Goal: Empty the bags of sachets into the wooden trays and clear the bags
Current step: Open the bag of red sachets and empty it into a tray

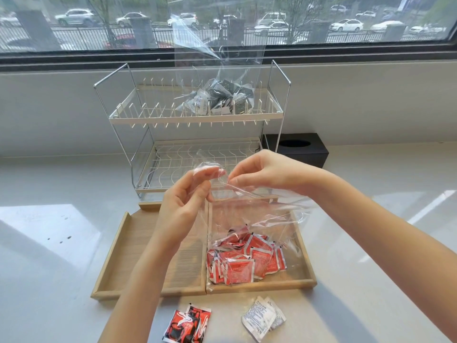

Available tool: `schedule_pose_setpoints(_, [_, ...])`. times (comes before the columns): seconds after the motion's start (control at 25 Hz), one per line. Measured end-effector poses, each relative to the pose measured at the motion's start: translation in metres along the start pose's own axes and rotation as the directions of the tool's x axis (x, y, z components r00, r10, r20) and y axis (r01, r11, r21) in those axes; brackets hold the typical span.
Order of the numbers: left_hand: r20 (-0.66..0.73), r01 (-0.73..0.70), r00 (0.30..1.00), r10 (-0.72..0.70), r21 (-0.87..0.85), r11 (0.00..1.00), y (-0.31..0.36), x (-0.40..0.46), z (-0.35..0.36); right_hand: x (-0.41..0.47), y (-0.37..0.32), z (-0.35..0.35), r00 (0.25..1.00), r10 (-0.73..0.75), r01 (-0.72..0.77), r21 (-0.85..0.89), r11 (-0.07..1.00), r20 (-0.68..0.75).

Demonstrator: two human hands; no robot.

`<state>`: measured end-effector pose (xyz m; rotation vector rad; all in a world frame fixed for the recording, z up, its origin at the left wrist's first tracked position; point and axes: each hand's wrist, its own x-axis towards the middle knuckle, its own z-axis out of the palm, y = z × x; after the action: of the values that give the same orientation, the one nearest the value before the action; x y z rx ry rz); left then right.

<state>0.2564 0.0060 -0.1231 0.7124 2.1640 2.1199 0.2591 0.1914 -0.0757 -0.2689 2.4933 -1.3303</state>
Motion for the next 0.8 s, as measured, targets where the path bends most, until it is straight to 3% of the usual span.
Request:
schedule_pose_setpoints(0.32, [-0.006,0.012,1.0,-0.012,-0.011,1.0,0.005,0.0,-0.006,-0.008,-0.016,-0.022,0.943,-0.126,0.159,0.086,0.983,-0.308])
schedule_pose_setpoints(0.4, [-0.022,0.021,1.0,-0.022,-0.026,0.999,0.004,0.0,-0.007,-0.007,-0.016,-0.021,0.95,-0.126,0.148,0.056,0.987,-0.287])
schedule_pose_setpoints(0.6, [-0.089,0.03,0.996,-0.033,-0.035,0.999,0.003,-0.001,-0.008,-0.015,-0.011,-0.027,0.996,0.081,-0.079,-0.09,0.993,0.024])
schedule_pose_setpoints(0.8, [-0.113,0.056,0.992,-0.049,0.064,0.996,-0.001,0.004,-0.005,-0.022,-0.009,-0.035,0.996,0.014,-0.022,-0.09,0.996,-0.088])
